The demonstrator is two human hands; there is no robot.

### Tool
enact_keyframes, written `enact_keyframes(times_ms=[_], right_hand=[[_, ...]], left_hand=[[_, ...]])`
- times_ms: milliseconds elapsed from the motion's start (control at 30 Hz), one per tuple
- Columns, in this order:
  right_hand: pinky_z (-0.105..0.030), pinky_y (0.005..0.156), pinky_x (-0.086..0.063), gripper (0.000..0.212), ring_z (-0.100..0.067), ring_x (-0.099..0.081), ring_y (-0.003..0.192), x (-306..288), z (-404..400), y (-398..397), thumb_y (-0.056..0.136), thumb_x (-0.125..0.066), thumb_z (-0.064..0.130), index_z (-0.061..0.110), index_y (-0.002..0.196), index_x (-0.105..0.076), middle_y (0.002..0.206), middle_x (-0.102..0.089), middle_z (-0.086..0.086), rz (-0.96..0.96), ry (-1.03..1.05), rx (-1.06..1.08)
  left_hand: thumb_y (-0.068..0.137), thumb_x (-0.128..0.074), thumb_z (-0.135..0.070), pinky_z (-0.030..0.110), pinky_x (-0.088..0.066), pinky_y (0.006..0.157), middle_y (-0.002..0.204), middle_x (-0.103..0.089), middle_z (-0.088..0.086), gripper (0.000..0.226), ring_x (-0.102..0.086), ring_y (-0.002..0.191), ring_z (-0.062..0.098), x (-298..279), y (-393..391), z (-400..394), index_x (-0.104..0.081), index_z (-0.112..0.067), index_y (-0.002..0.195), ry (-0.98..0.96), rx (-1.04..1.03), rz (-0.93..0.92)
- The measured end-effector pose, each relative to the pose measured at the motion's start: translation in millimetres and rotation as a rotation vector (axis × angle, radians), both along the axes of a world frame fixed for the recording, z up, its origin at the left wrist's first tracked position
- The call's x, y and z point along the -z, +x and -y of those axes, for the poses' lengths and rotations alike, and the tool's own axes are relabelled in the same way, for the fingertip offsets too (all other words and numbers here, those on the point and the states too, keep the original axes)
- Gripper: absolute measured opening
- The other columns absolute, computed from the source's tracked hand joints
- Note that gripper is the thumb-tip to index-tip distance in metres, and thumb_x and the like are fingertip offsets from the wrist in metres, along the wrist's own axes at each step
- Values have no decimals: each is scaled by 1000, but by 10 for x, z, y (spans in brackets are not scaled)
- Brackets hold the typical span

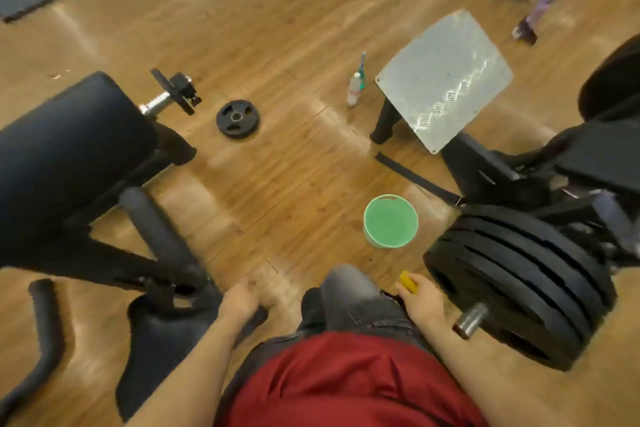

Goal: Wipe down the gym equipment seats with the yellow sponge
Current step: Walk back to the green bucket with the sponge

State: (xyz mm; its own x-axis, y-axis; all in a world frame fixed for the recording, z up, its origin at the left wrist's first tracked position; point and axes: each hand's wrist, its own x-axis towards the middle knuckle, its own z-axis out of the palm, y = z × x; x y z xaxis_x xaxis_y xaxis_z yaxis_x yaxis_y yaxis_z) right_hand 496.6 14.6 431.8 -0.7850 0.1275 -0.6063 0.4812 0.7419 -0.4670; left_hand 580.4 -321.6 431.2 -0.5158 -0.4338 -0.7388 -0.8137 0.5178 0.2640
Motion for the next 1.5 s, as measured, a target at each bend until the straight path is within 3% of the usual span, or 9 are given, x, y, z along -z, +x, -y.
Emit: enact_keyframes(times_ms=[233,700,833,1000,1067,1200,1300,1400,1500], right_hand=[[-31,89,-43,37,-31,-58,110,58,289,-956,85,-69,23,4,116,-64,117,-65,-15,-3,9,257],[-30,87,-43,36,-27,-58,109,-49,569,-2933,89,-62,27,8,119,-62,120,-64,-11,124,-41,563],[-30,85,-45,35,-26,-60,105,29,634,-3048,86,-63,27,9,116,-64,115,-67,-10,137,-40,804],[-30,71,-42,16,-25,-57,82,217,966,-3212,77,-58,38,22,76,-59,77,-60,-1,85,-24,1239],[-29,71,-41,13,-26,-56,83,181,1220,-3370,81,-61,32,20,80,-62,80,-59,0,59,-41,1397],[-27,61,-34,21,-24,-55,76,126,1743,-3647,82,-66,21,23,67,-52,73,-57,-1,13,-76,1668],[-28,60,-30,6,-26,-57,78,-51,2027,-3776,84,-66,15,14,79,-63,78,-62,-8,6,-87,1836],[-21,63,-32,27,-32,-61,98,-104,2195,-3803,87,-65,11,-2,110,-65,102,-67,-18,-4,-73,1936],[-24,65,-37,10,-30,-61,93,-7,2261,-3769,88,-64,19,17,97,-68,94,-66,-7,25,-108,1984]], left_hand=[[97,-43,-18,24,-40,85,135,-53,12,39,-52,119,26,66,-1605,248,-48,-10,135,77,234,39],[95,-49,-19,31,-44,92,118,-63,17,31,-56,116,34,-14,-4992,258,-63,-3,118,35,683,-45],[96,-48,-20,28,-41,87,118,-63,12,30,-58,113,32,46,-5946,-9,-62,-3,117,68,929,12],[93,-49,-19,33,-46,90,109,-64,12,24,-60,105,30,169,-7129,-423,-62,-5,108,3,1397,83],[93,-48,-19,33,-45,84,104,-65,14,19,-60,100,31,112,-7529,-618,-63,-9,102,-33,1536,77],[93,-46,-12,32,-48,86,85,-60,10,15,-58,92,28,86,-8007,-971,-59,-9,84,-11,1757,43],[97,-41,-15,28,-39,93,119,-60,13,29,-55,113,29,87,-8016,-1221,-59,-5,117,-51,1962,97],[97,-40,-20,33,-41,99,130,-57,12,36,-54,117,28,177,-7836,-1506,-55,-10,127,-39,2089,134],[97,-40,-21,34,-41,99,130,-57,10,36,-53,118,27,206,-7500,-1802,-55,-14,129,-10,2189,124]])
